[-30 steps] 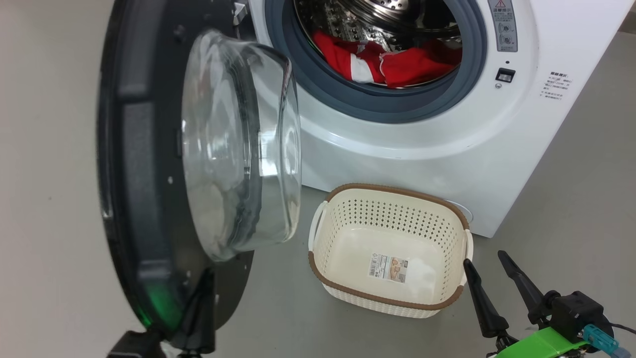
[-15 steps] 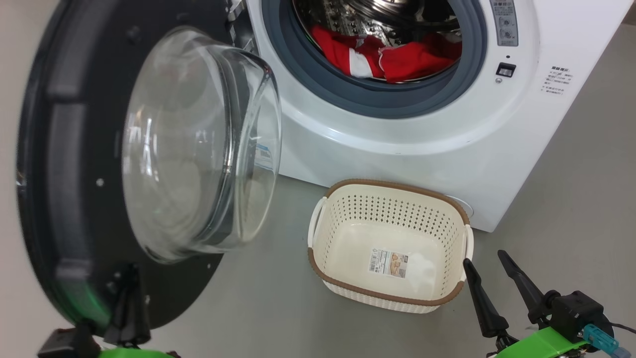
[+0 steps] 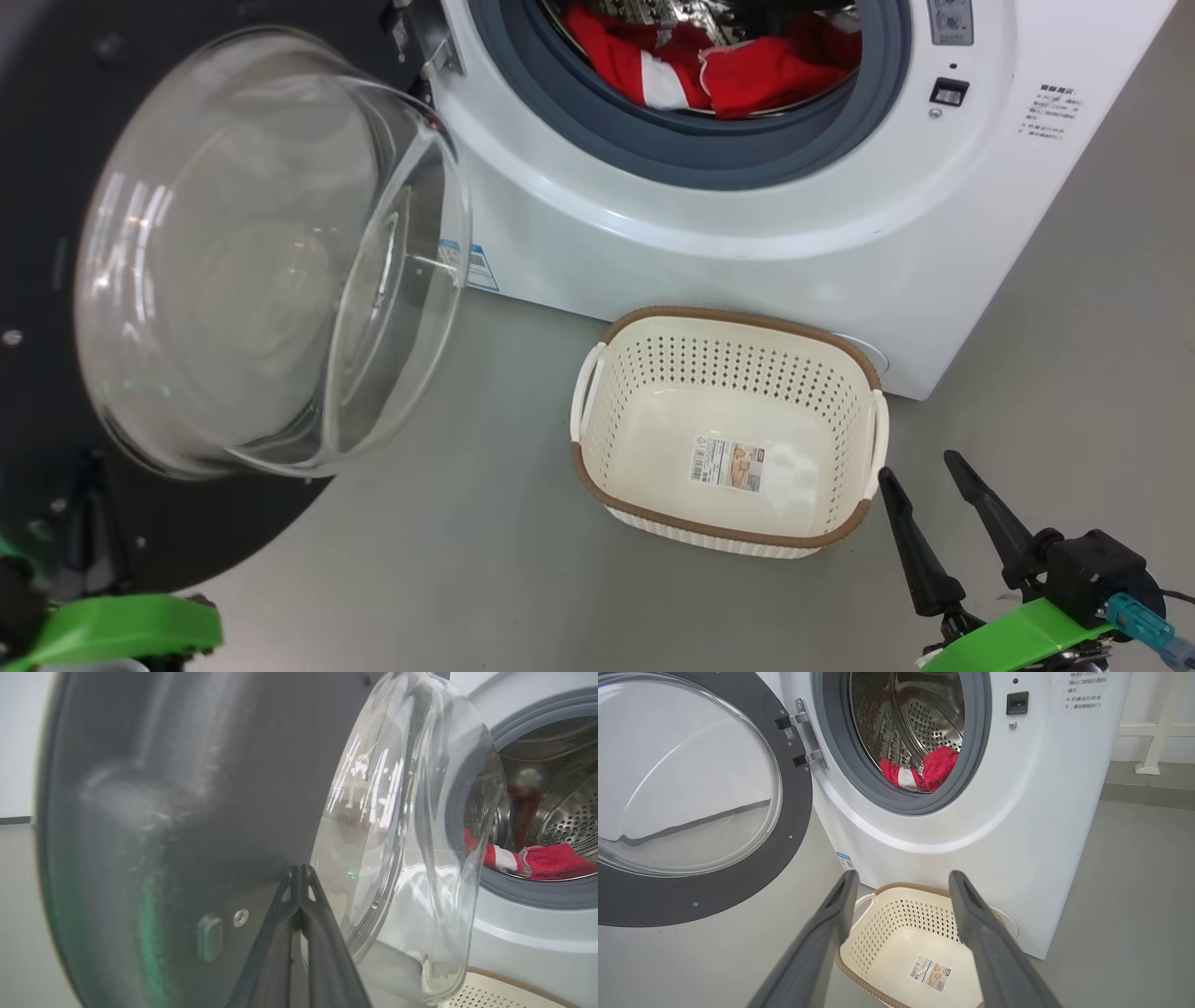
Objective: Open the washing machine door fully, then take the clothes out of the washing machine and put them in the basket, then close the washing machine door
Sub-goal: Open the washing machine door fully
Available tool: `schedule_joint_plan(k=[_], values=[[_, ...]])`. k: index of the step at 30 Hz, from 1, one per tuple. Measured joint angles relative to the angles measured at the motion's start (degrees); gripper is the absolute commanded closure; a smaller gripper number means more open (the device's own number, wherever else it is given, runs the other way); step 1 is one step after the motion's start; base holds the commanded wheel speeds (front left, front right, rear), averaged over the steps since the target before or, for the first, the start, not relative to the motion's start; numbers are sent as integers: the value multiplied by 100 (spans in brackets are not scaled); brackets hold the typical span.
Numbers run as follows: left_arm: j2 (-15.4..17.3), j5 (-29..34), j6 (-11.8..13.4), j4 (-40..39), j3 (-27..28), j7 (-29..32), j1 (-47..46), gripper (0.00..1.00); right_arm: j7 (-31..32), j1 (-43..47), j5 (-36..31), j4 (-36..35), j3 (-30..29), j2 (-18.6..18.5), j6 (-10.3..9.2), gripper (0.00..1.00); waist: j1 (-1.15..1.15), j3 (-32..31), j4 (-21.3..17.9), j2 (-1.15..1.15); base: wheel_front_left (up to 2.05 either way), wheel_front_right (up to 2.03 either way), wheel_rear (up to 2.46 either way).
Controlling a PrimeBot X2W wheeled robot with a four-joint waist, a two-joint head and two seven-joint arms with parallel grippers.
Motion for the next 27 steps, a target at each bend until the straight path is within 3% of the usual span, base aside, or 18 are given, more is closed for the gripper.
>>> schedule_joint_plan(k=[10,16,27], values=[[43,333,-110,283,821,-1,-538,100,0,-144,-10,-15,-2,-40,0,0,0,206,-106,0,0,0,0],[234,414,-209,528,1300,-3,-849,100,-1,-246,-52,-62,-13,-60,0,0,0,359,-181,0,0,0,0],[366,542,-333,893,1874,-7,-1278,100,-15,-354,-58,-108,-79,-145,0,0,0,623,-272,0,0,0,0]])
